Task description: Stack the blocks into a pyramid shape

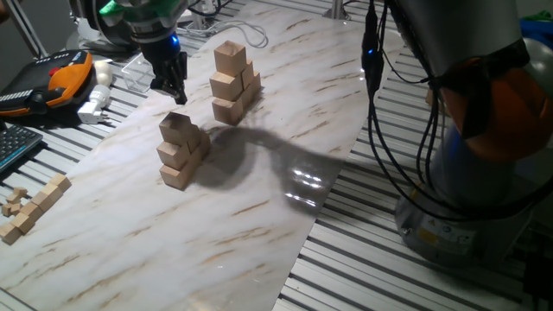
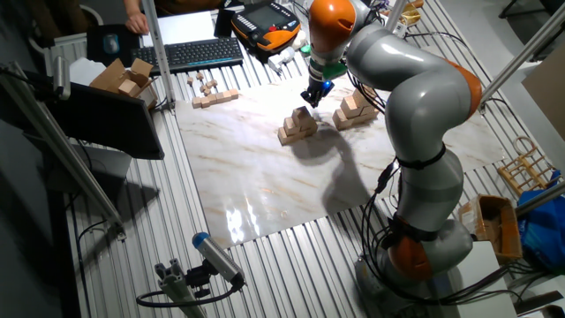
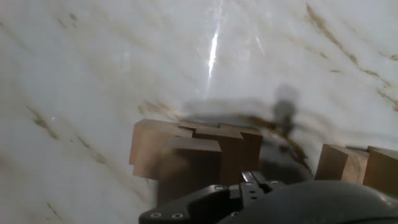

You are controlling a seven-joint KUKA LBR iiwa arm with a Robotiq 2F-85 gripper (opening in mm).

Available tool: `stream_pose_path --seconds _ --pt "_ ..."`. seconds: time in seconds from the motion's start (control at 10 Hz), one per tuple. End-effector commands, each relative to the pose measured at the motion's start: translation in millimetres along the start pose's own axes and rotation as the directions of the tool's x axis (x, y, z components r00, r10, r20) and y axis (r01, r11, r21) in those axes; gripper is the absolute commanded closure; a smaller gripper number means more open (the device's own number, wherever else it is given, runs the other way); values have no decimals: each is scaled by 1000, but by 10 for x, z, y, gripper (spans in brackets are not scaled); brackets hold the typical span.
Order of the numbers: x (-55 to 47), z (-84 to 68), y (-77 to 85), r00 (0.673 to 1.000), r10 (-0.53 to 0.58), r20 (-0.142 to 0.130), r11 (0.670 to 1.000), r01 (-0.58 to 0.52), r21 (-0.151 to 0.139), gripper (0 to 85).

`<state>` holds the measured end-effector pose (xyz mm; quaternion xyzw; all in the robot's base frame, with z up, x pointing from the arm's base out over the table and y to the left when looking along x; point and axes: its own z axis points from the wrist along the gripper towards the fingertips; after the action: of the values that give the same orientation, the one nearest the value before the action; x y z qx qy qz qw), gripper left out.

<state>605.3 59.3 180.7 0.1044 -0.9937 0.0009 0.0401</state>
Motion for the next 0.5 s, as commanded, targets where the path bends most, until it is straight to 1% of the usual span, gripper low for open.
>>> stream_pose_path --seconds 0.0,0.2,0.3,0.4 --pt "-1 -1 1 1000 4 -1 1000 -4 -3 850" --pt "-27 7 19 1000 -1 1 1000 1 -4 850" --pt "-29 9 28 1000 -8 -3 1000 8 -9 850" --pt "-39 21 34 1000 -8 -15 1000 8 -12 850"
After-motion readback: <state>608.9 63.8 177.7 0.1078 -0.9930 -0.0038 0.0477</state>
